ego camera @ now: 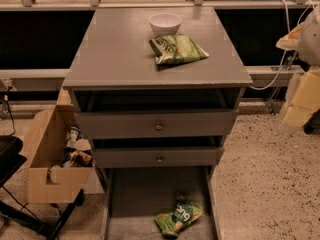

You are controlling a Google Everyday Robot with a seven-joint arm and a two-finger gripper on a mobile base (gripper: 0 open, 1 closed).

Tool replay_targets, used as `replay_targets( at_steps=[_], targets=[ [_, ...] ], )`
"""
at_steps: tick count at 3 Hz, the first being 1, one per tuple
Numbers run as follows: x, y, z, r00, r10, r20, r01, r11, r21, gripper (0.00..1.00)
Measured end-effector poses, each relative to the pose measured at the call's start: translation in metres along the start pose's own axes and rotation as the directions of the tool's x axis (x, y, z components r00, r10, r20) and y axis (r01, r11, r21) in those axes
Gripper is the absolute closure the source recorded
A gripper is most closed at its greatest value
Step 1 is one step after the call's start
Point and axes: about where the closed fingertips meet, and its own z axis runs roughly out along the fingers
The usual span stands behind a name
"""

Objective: Pick green rice chip bag from bottom drawer and place on counter

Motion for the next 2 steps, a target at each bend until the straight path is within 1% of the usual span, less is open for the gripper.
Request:
replay_targets(
  at_steps=[1, 2],
  targets=[
    [0.000, 0.000, 0.001, 1.000, 0.000, 0.000, 0.000, 1.0000, -0.001, 0.00],
    [-0.006, 0.007, 0.028, 1.000, -0.012, -0.005, 0.012, 0.9996, -0.025, 0.00]
  ],
)
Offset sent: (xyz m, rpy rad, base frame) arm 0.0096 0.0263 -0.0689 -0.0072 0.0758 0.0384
